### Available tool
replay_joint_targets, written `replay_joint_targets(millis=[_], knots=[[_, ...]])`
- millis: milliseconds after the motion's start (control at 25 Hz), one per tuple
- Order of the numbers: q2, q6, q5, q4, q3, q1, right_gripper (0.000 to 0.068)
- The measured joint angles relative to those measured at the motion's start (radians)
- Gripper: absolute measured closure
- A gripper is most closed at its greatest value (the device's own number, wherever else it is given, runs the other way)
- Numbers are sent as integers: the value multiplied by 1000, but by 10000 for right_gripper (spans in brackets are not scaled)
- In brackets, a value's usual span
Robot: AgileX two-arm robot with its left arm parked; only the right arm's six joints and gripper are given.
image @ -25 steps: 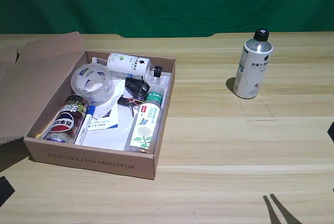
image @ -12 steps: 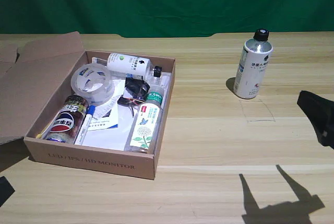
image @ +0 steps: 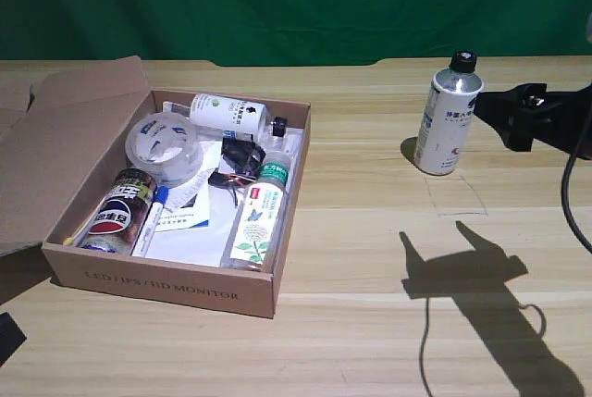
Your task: Place the white bottle into the box.
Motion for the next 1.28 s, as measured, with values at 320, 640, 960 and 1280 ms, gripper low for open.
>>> replay_joint_targets(millis=[320, 640, 960, 1280], knots=[[228, -81, -93, 14, -178, 55, 84], [420, -76, -255, 23, -377, 168, 84], [544, 8, -331, 32, -471, 168, 84], [637, 26, -367, 35, -557, 168, 84]])
